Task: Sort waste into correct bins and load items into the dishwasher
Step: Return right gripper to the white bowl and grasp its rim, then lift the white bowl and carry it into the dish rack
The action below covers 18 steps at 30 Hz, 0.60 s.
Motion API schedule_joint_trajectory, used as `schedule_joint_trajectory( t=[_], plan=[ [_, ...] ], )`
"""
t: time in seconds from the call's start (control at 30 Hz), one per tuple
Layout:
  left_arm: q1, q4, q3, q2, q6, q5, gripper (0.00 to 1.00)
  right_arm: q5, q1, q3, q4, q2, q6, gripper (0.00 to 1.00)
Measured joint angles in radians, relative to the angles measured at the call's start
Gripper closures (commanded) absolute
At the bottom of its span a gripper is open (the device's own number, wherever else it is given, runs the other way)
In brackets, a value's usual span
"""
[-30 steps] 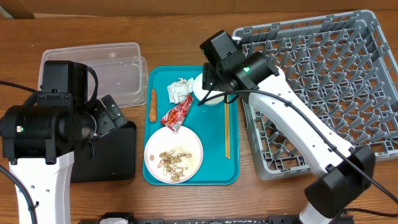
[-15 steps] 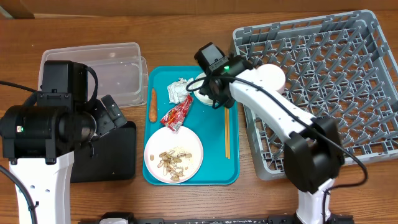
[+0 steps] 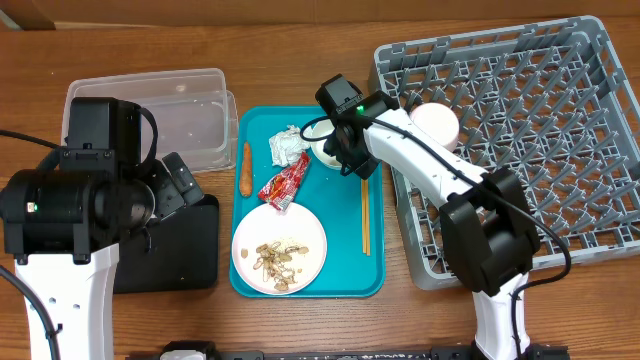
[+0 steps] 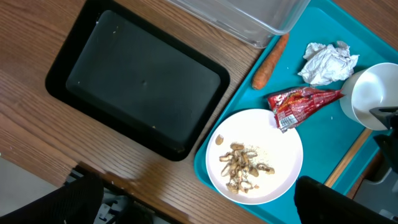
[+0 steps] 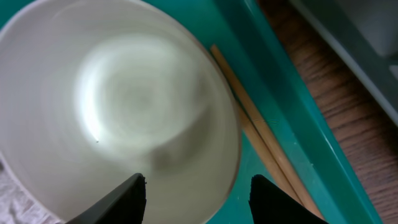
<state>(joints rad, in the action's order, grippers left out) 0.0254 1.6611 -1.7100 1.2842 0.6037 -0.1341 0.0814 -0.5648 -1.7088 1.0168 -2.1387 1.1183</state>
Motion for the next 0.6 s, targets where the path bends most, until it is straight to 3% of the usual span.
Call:
schedule_joint_trajectory(
  t=[0.3,0.5,0.6],
  plan=[
    [0.000,0.000,0.000,0.000,0.000,0.000,0.00,-0.003,0.001,0.000,0.009,-0.017,0.010,0.58],
    [0.000,0.000,0.000,0.000,0.000,0.000,0.00,-0.003,0.003,0.001,0.005,-0.017,0.026,0.77],
    [0.000,0.000,0.000,0.000,0.000,0.000,0.00,-0.004,0.012,0.001,0.014,-0.017,0.030,0.82]
  ],
)
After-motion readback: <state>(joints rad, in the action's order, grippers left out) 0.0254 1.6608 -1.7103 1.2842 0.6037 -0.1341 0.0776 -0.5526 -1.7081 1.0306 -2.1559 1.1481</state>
